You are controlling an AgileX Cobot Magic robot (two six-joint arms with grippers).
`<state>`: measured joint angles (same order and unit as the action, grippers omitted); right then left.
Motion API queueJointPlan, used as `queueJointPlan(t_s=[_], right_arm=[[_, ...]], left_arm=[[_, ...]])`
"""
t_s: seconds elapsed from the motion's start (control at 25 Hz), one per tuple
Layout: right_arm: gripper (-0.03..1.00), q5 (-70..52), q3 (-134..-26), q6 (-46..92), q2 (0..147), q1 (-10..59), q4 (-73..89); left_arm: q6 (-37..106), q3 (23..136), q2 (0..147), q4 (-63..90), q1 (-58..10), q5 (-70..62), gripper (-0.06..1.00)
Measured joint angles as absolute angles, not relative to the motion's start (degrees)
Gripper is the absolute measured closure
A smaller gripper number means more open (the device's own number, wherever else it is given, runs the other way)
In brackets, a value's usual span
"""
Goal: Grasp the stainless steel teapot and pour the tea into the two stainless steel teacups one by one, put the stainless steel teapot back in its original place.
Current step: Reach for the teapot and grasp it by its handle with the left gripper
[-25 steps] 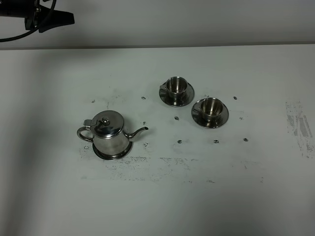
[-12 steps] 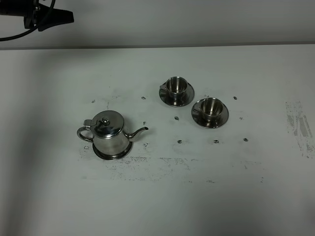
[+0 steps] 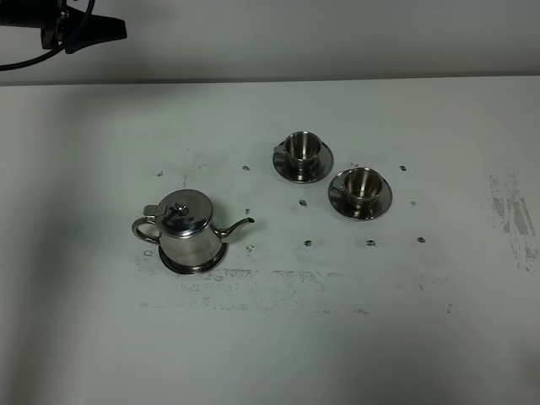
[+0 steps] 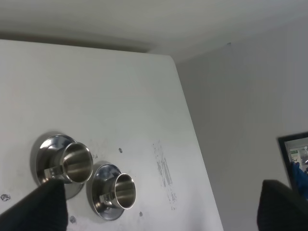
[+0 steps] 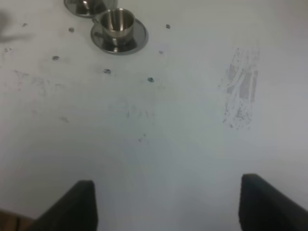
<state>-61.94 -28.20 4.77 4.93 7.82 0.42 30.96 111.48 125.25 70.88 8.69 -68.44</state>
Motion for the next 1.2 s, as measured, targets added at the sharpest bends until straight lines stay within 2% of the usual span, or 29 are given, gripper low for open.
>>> queueJointPlan(t_s=[0.32, 0.56, 0.84, 0.96, 1.2], right_arm=[[0.38, -61.94, -28.20, 4.77, 4.93, 7.82, 0.42], [0.38, -61.92, -28.20, 4.77, 4.93, 7.82, 0.42], [0.38, -61.88, -28.20, 4.77, 4.93, 7.82, 0.42], [0.38, -61.88, -28.20, 4.77, 4.93, 7.82, 0.42], [0.38, -61.88, -28.20, 4.77, 4.93, 7.82, 0.42]], left_arm=[[30.96, 111.48, 124.79, 70.46, 8.69, -68.44, 0.18], [30.89, 111.48, 118.48, 62.64, 8.69, -68.44, 0.18], [25.99, 111.48, 107.07, 44.05, 5.82, -68.49, 0.18], [22.78, 111.48, 101.80, 34.21, 1.61, -68.55, 0.18], [12.17, 111.48, 94.91, 5.19, -7.26, -68.55, 0.18]])
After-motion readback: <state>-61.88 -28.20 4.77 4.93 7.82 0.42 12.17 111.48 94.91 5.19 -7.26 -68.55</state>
